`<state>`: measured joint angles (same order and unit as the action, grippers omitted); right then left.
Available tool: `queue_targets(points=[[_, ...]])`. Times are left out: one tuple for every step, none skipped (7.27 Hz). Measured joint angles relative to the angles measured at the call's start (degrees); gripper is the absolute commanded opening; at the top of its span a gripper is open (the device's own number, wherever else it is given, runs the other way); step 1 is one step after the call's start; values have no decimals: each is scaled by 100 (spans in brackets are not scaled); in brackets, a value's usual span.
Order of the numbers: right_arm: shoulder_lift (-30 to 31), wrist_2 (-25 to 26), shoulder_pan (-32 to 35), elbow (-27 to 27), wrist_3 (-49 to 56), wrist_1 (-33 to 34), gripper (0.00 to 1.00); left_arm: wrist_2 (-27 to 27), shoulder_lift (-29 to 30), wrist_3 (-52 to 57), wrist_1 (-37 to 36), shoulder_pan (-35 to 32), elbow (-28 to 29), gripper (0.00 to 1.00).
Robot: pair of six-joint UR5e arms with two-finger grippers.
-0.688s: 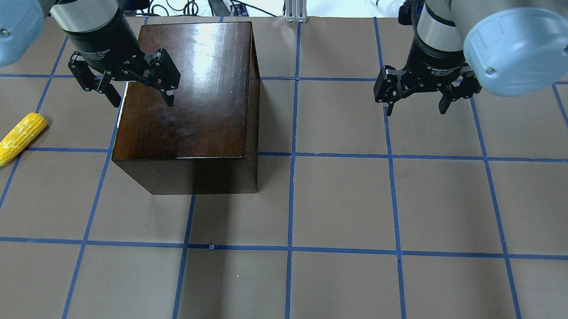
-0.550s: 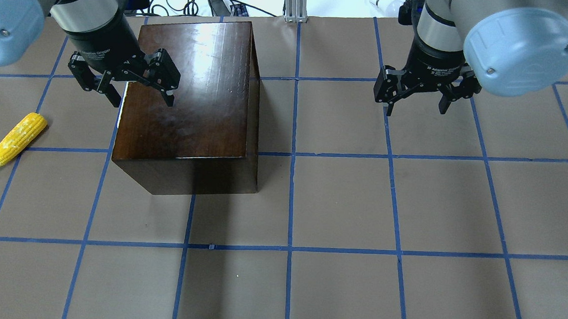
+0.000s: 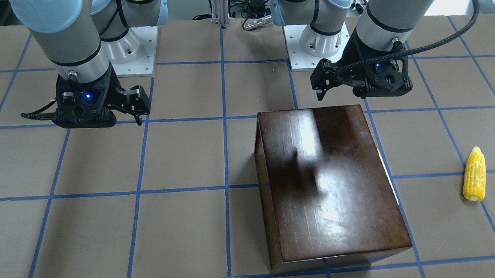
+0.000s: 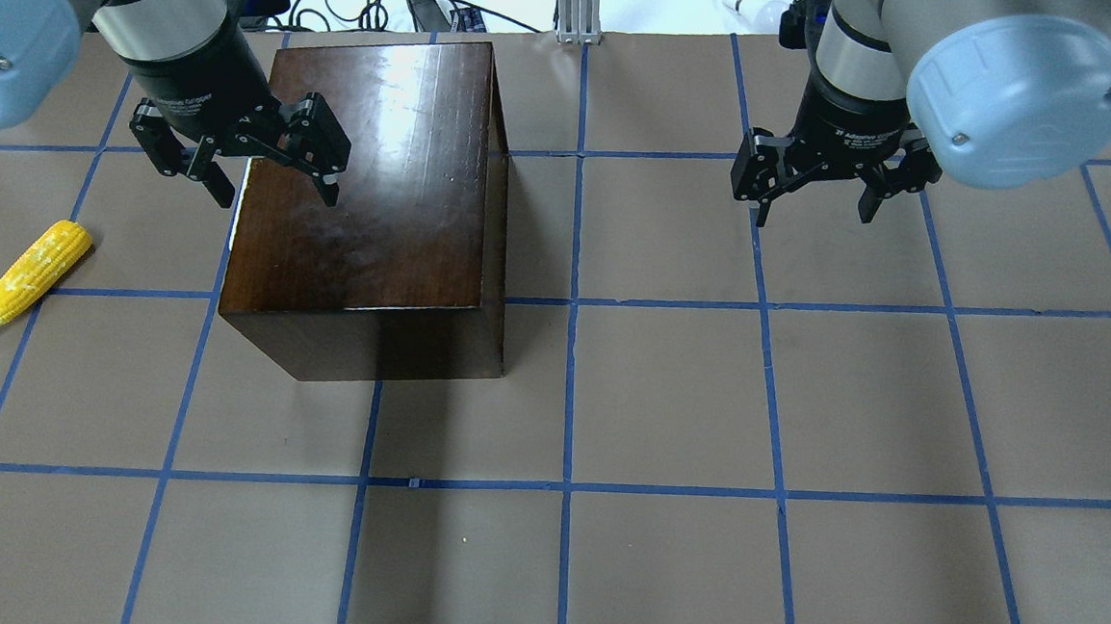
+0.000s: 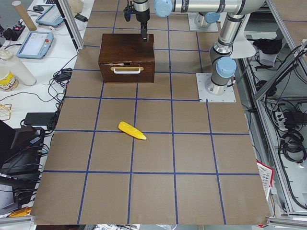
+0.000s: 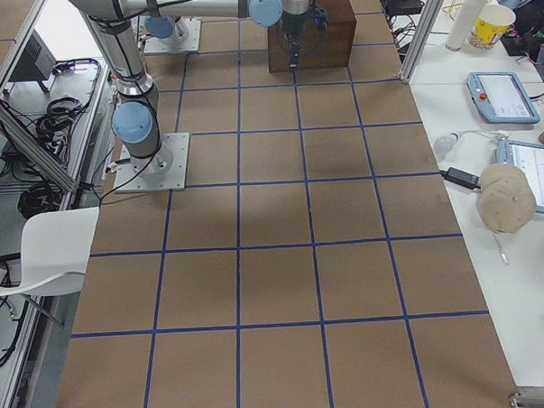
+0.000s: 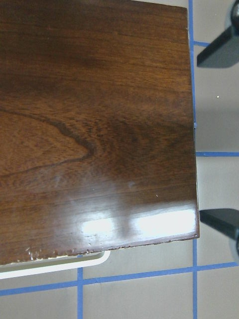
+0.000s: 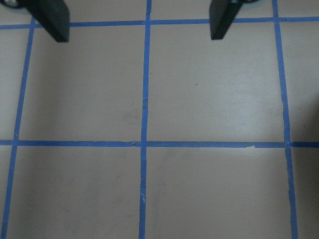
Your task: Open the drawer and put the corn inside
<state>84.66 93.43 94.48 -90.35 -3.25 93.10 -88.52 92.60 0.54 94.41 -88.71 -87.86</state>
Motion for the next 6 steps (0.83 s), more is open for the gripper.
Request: queue_targets(points=[[0,0,0,0,0,-2,100,-15,-2,42,2,5,-4,100],[-1,0,0,0,0,-1,100,-24,-6,72,0,16,-8,100],[-2,0,0,0,0,3,100,-28,-2,82,-3,33,-9,100],[-2,0,0,0,0,4,100,-29,13,84,-5,49,-7,100],[-2,0,0,0,0,0,100,-27,33,81,-8,63,-6,100],[-1,0,0,0,0,0,100,-22,65,79,-56,77,-4,100]])
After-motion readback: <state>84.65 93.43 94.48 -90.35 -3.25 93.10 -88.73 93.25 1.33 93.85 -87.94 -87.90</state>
